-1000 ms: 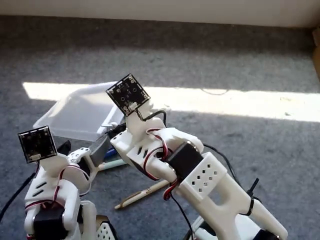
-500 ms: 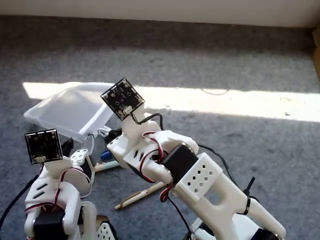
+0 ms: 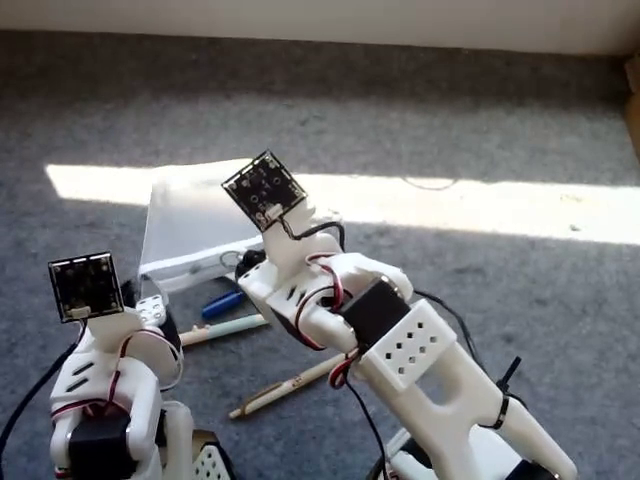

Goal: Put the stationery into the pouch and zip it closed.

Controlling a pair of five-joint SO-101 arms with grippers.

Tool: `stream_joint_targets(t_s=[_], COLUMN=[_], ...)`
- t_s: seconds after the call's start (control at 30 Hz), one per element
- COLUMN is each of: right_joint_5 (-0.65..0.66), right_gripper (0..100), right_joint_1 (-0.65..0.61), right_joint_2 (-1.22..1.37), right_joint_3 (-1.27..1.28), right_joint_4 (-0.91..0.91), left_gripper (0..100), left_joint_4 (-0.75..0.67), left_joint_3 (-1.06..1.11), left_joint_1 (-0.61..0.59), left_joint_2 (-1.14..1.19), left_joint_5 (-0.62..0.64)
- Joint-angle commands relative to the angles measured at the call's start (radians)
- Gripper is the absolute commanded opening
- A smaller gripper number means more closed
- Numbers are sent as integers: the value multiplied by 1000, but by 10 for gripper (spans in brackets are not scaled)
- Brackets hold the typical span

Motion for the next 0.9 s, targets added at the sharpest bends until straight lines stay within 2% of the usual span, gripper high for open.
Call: stream_joint_targets(t_s=[0.0, 0.2, 0.37, 0.87], right_joint_5=[23, 26, 26, 28], right_gripper=[5, 5, 5, 5], right_joint_1=[39, 42, 104, 236], right_joint_2=[-7, -18, -18, -19], right_joint_3=[-5, -15, -16, -145], right_joint_4=[5, 84, 133, 237], left_gripper=[5, 5, 5, 5], left_joint_4=[-18, -18, -20, -18], left_joint_3=[-4, 2, 4, 5], left_joint_1=[-25, -31, -79, -79], left_joint_2=[-1, -1, -1, -1], left_joint_5=[-6, -6, -5, -5])
